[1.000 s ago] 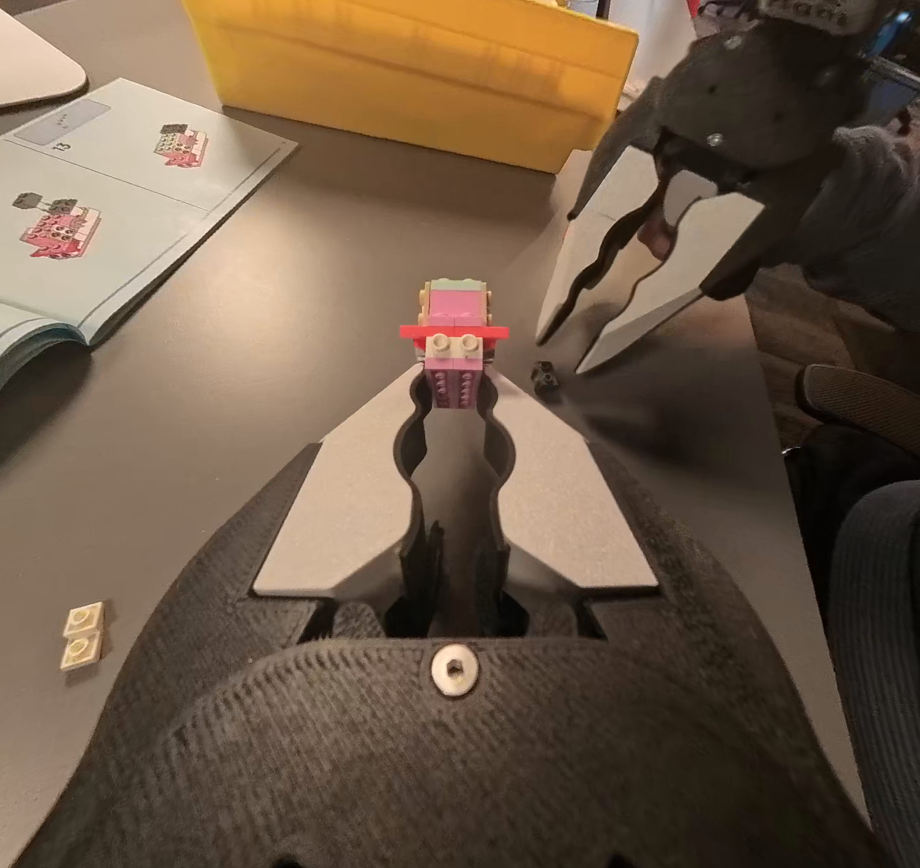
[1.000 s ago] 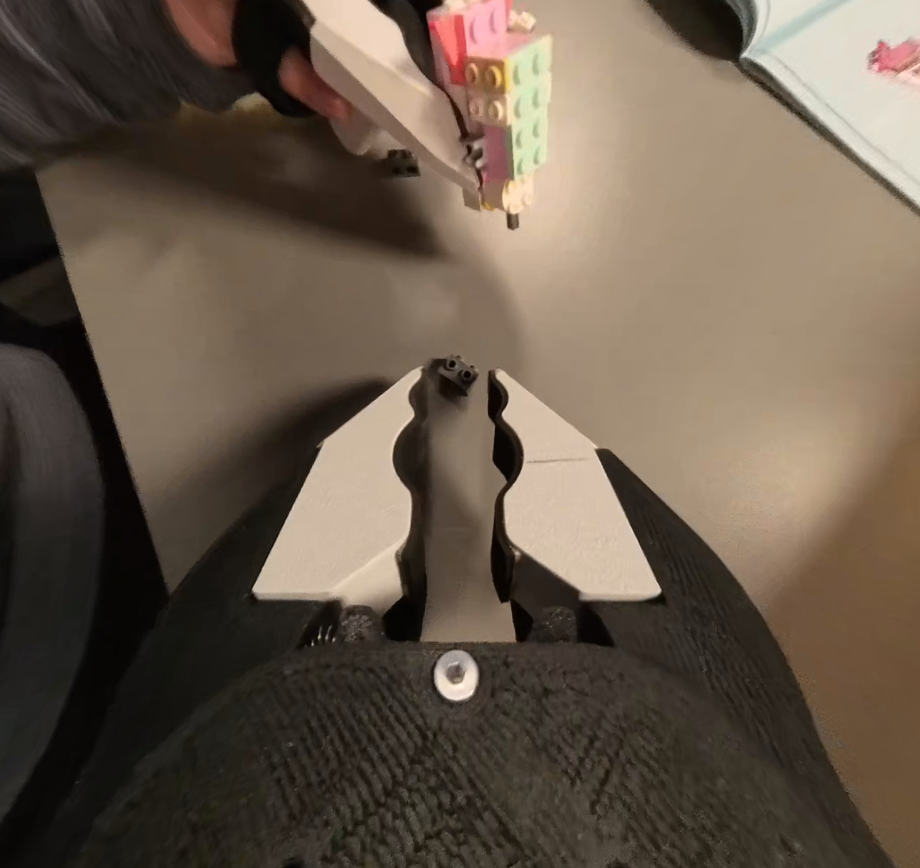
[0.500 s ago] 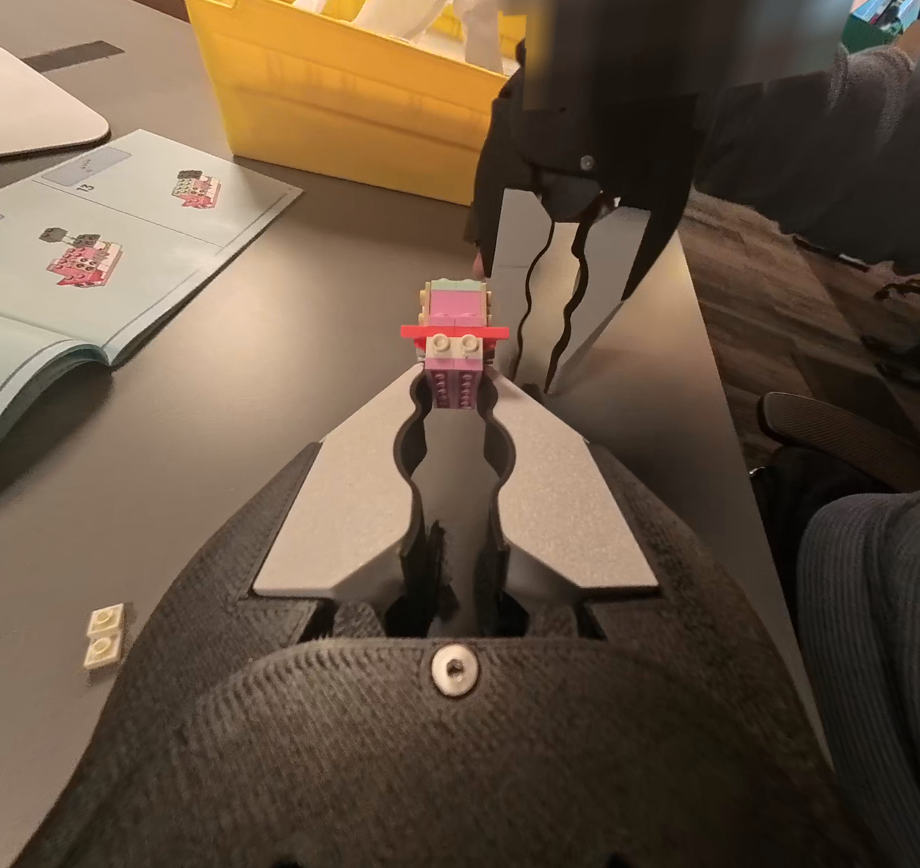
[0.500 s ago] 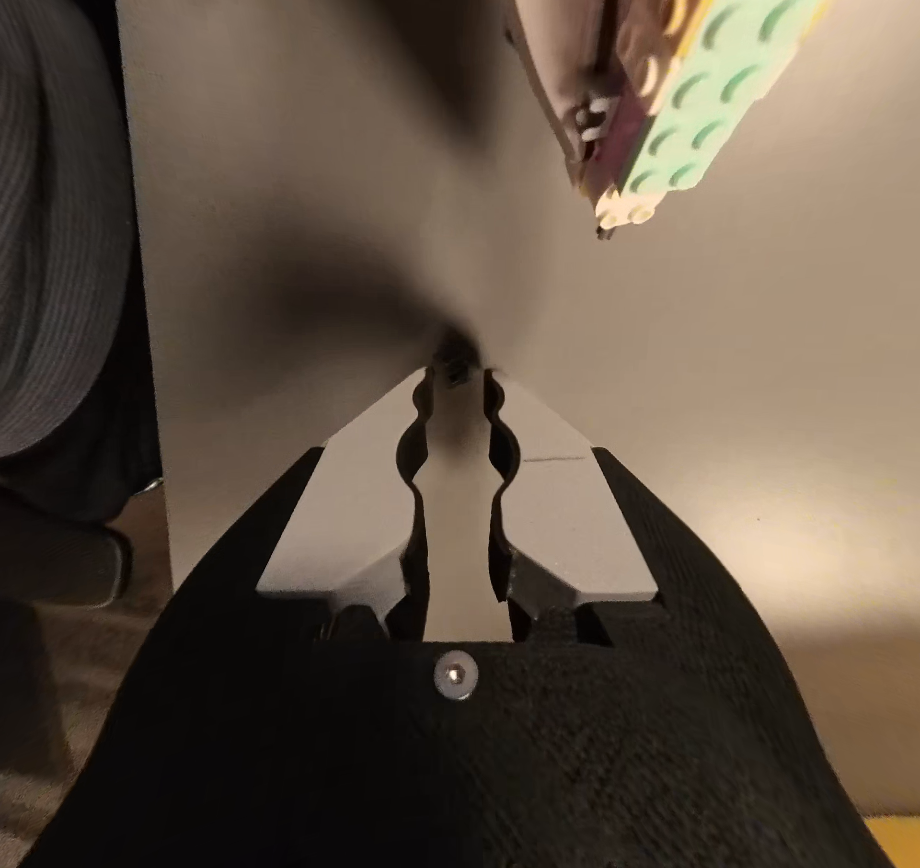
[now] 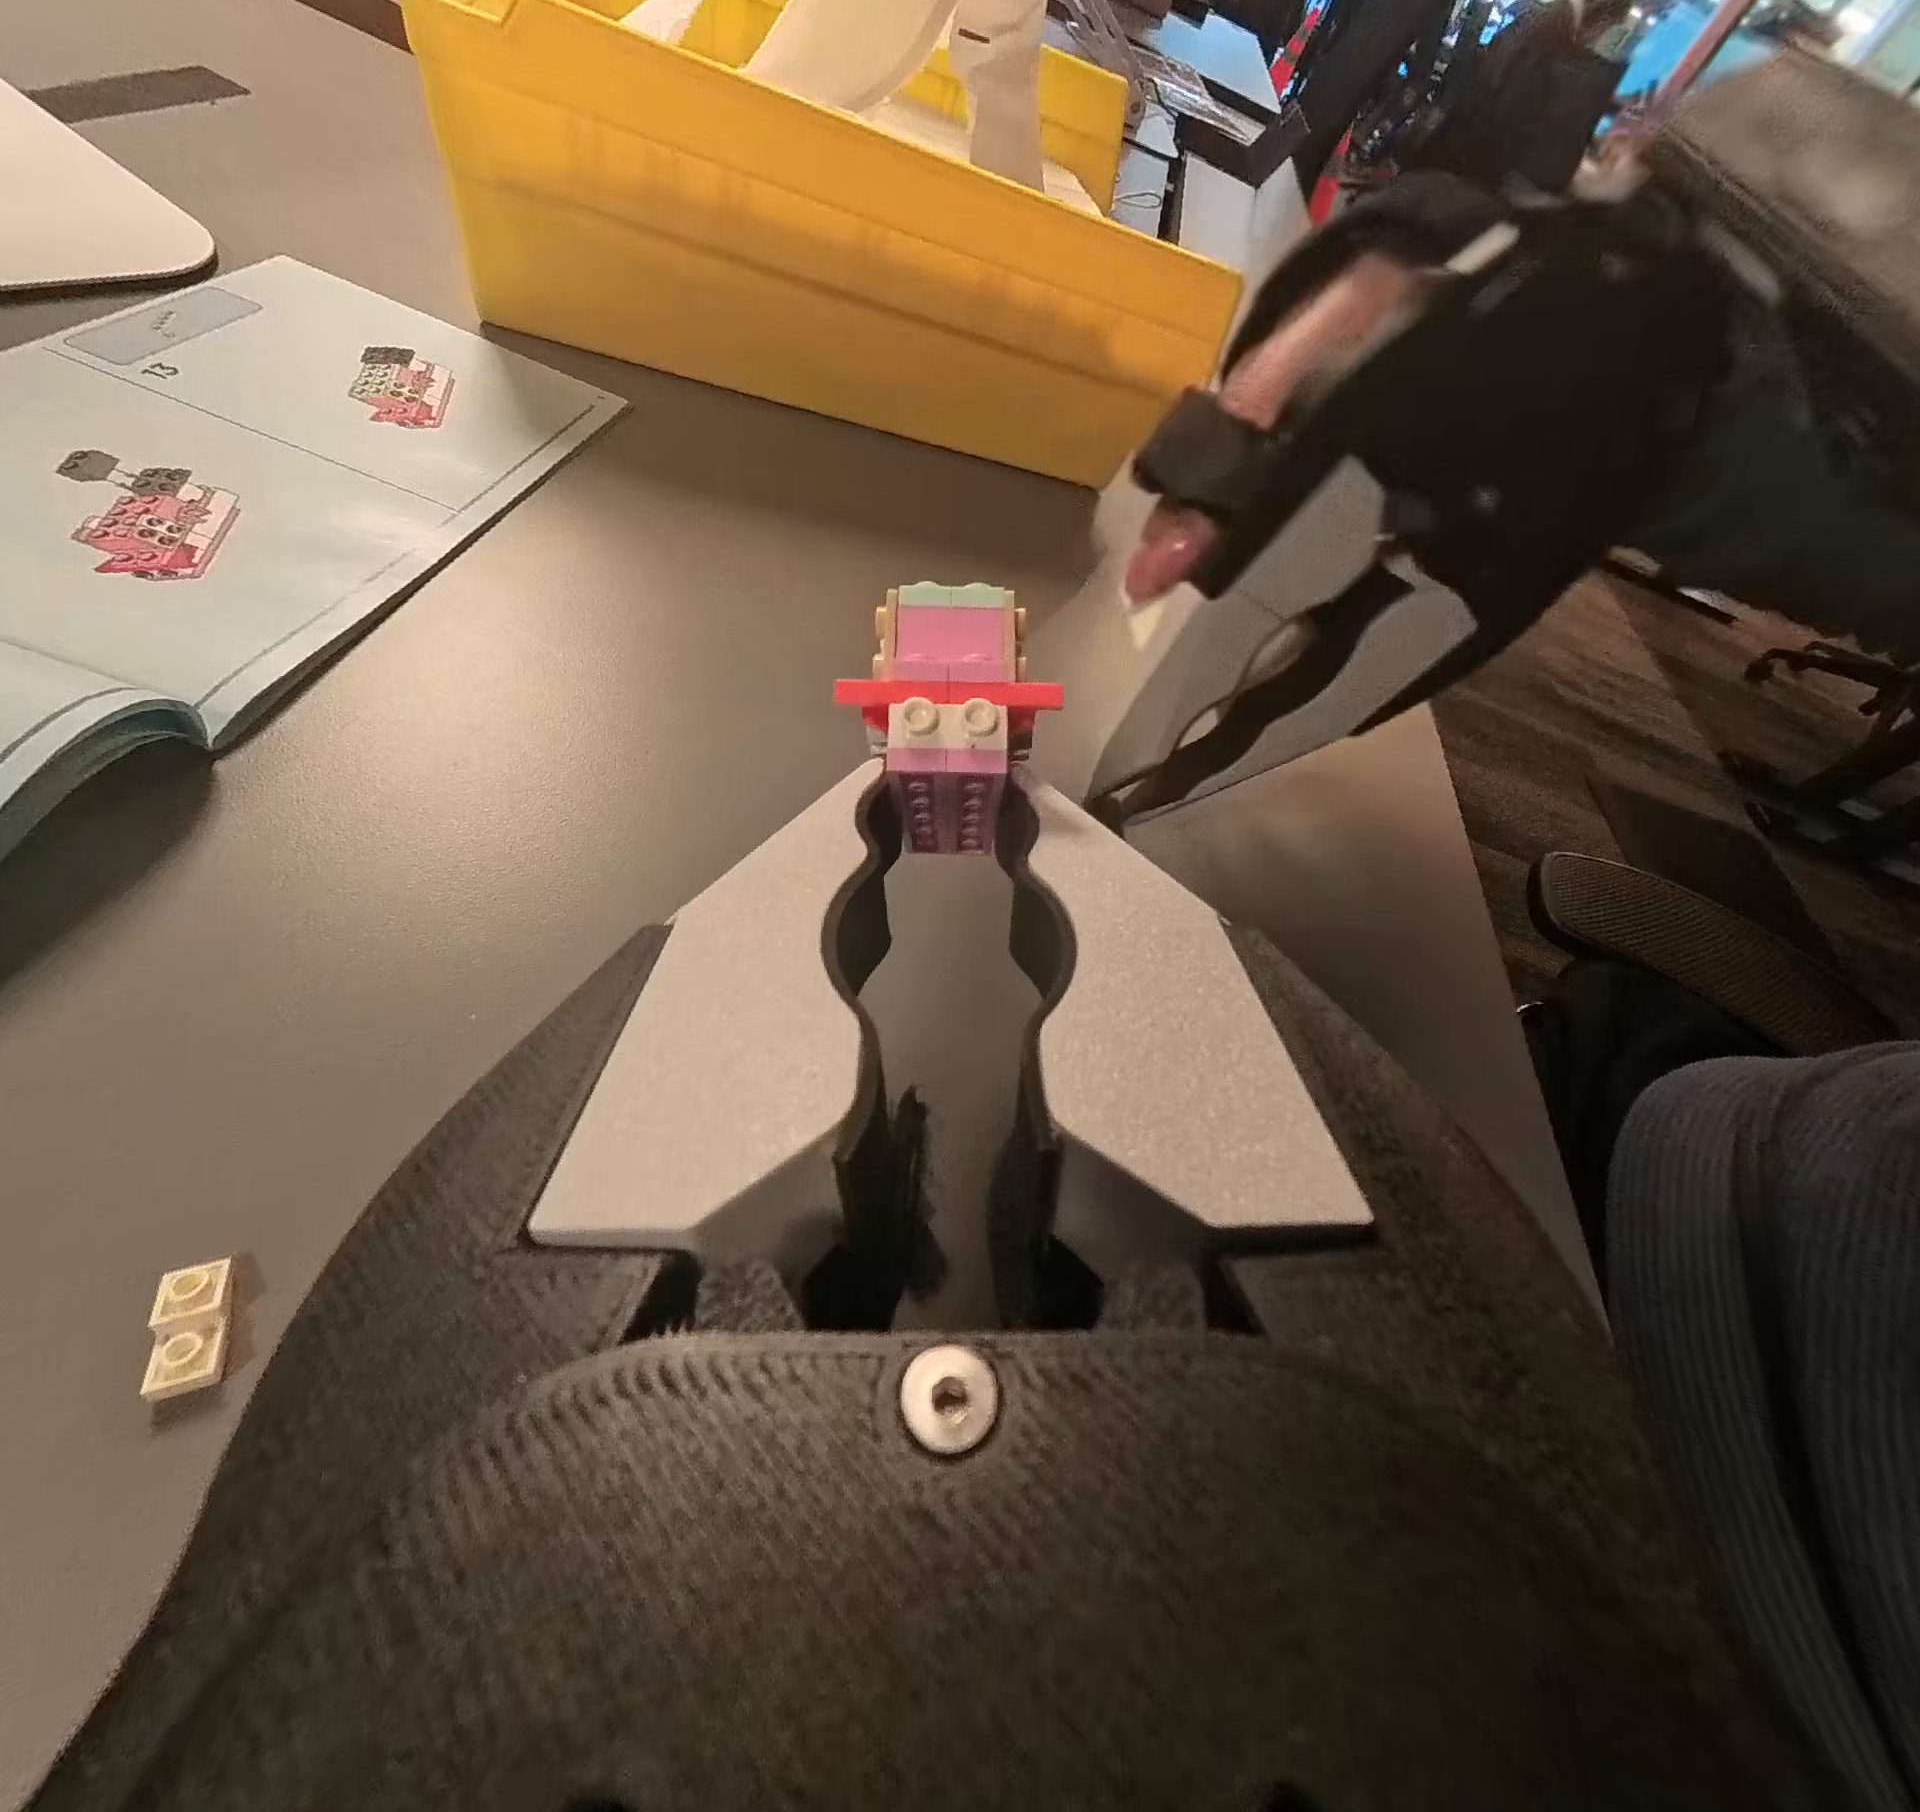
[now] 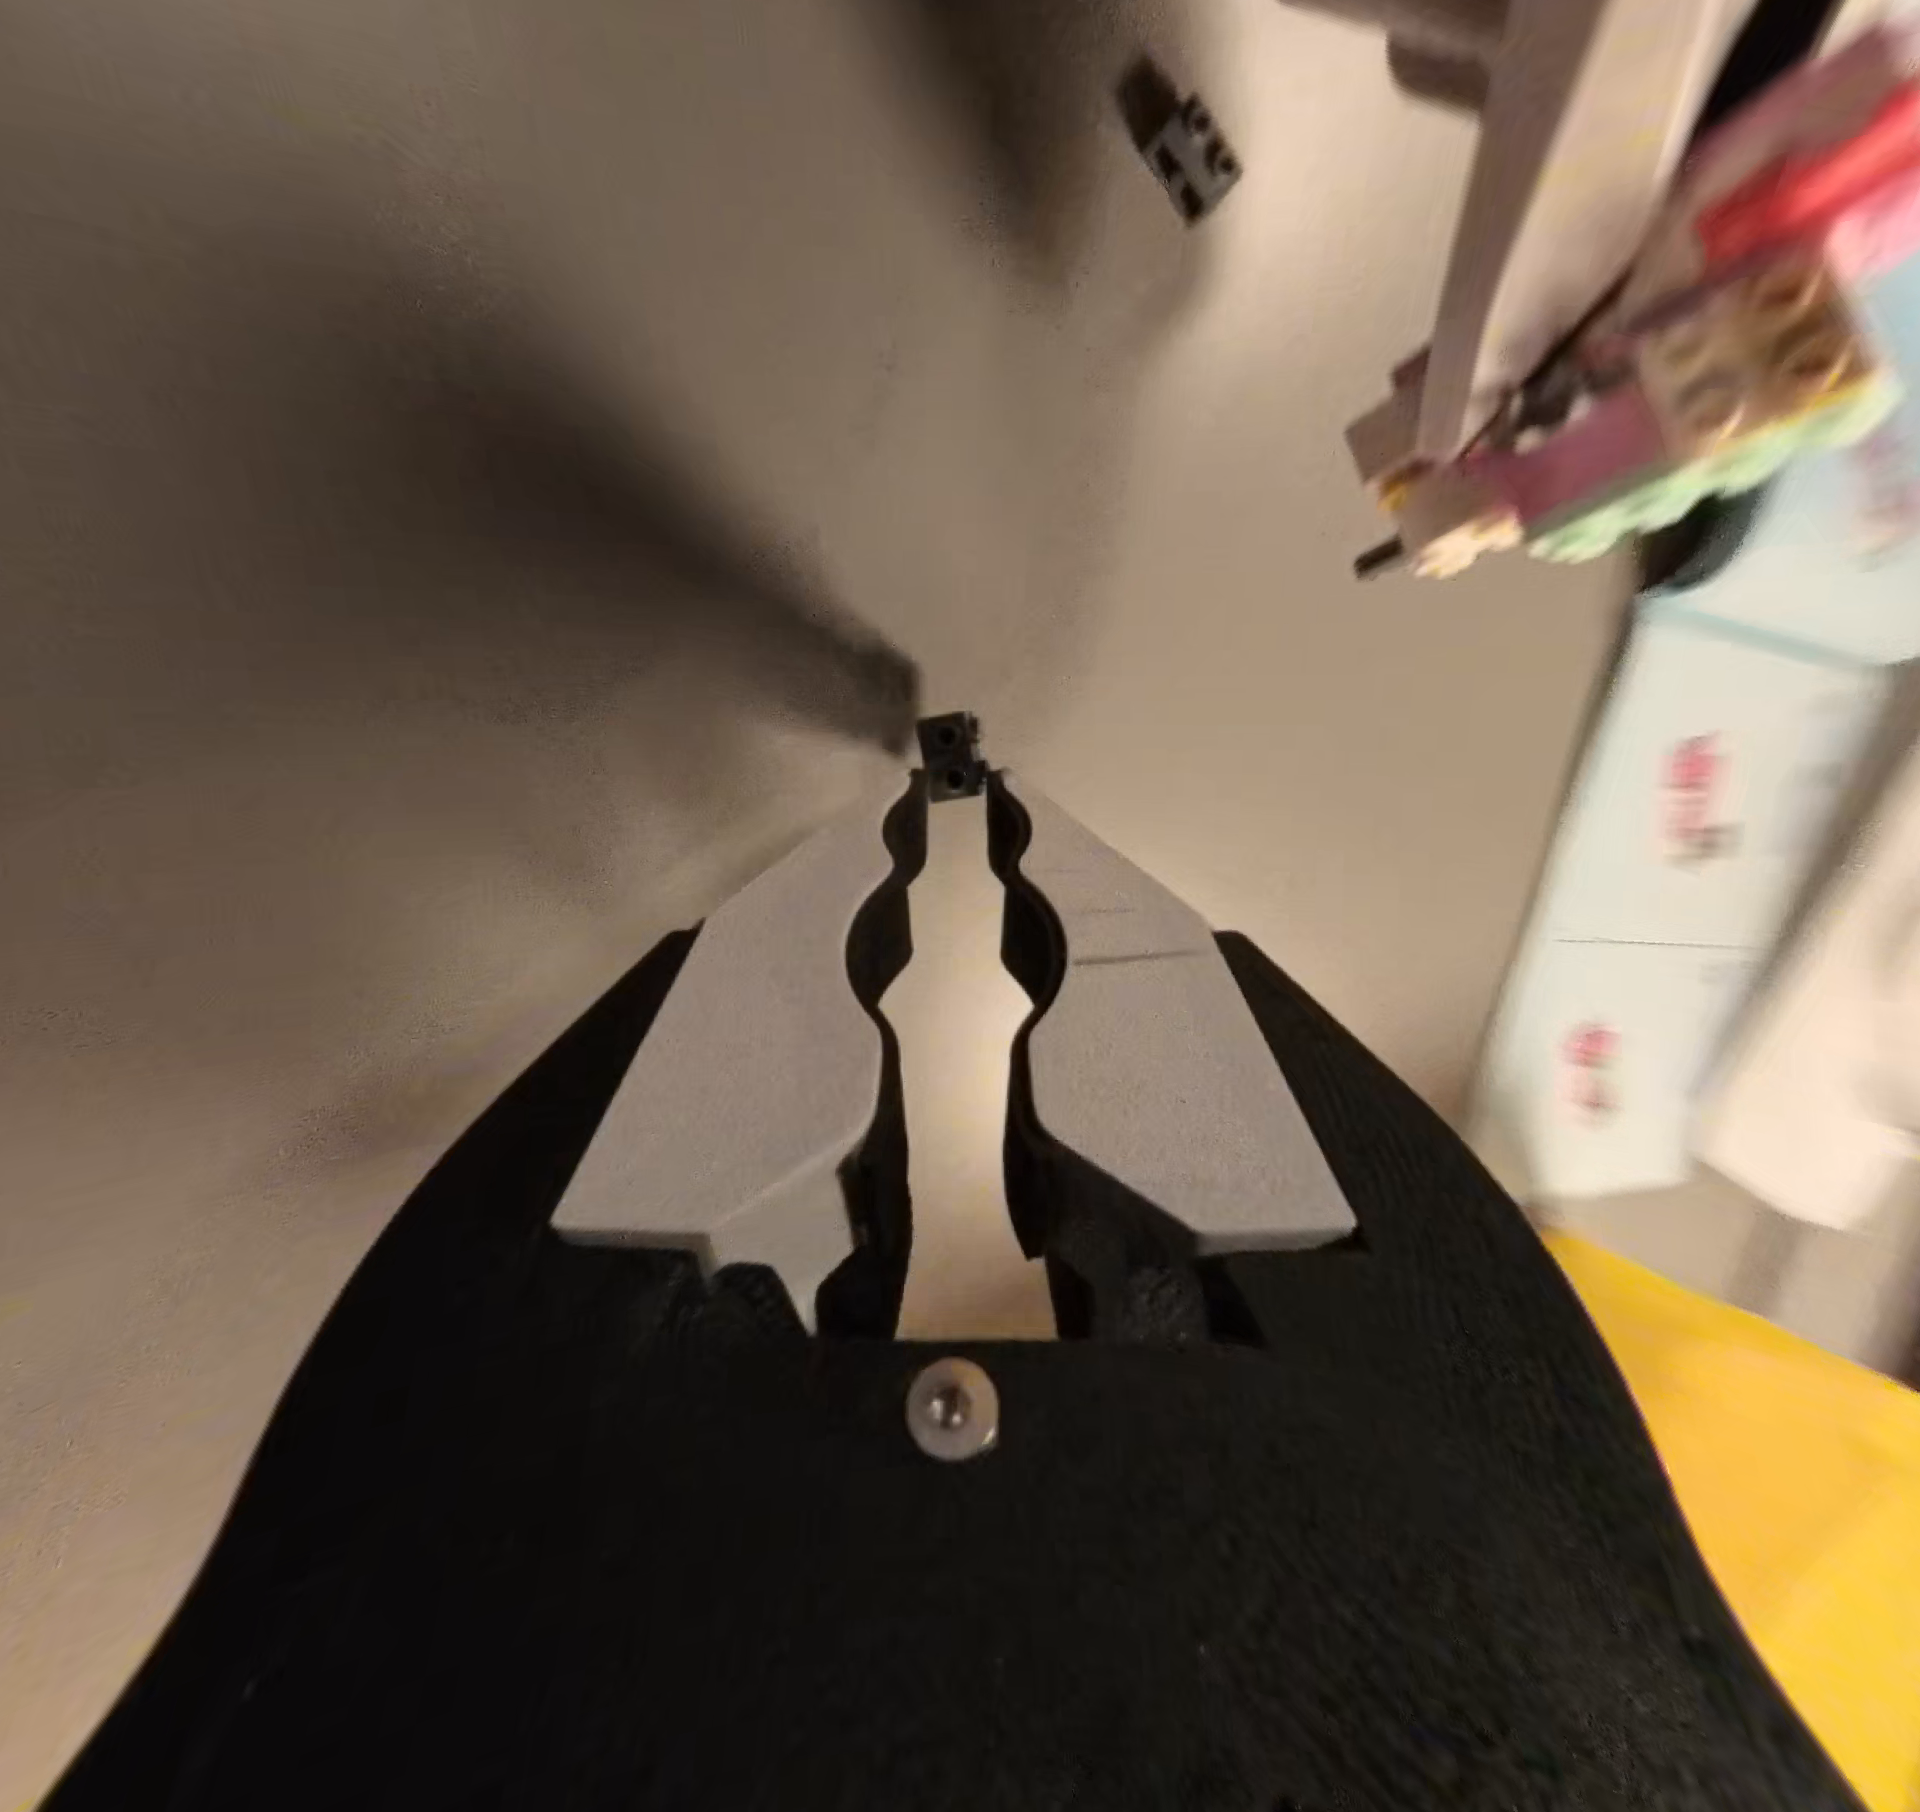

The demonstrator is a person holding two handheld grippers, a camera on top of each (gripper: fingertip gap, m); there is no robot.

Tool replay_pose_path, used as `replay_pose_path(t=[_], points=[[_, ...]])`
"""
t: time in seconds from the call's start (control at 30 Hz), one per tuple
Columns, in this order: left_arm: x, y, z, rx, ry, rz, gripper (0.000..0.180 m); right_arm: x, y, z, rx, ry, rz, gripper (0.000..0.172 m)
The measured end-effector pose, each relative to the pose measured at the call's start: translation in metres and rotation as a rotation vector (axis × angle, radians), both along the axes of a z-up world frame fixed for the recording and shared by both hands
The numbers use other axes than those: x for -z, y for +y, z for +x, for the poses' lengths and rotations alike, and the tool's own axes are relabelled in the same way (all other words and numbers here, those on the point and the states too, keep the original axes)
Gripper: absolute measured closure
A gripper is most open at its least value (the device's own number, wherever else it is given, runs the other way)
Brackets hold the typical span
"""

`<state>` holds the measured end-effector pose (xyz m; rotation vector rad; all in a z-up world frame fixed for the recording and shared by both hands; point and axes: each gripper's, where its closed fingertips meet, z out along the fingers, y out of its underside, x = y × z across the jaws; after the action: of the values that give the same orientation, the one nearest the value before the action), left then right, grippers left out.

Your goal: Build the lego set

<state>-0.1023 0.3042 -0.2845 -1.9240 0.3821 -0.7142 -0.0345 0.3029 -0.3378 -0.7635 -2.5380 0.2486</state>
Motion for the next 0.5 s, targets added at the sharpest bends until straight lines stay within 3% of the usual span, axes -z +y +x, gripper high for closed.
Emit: replay_pose_path(t=[0.1, 0.3, 0.5], points=[[-0.001, 0.000, 0.002, 0.008, -0.010, -0.001, 0.164, -0.004, 0.002, 0.002, -0.120, 0.143, 0.296, 0.163], [-0.002, -0.001, 0.005, 0.013, 0.000, 0.008, 0.164, 0.001, 0.002, 0.013, -0.398, 0.245, 0.725, 0.162], [-0.005, -0.002, 0.005, 0.014, -0.008, 0.016, 0.164, 0.006, 0.000, 0.027, -0.548, 0.239, 0.814, 0.161]])
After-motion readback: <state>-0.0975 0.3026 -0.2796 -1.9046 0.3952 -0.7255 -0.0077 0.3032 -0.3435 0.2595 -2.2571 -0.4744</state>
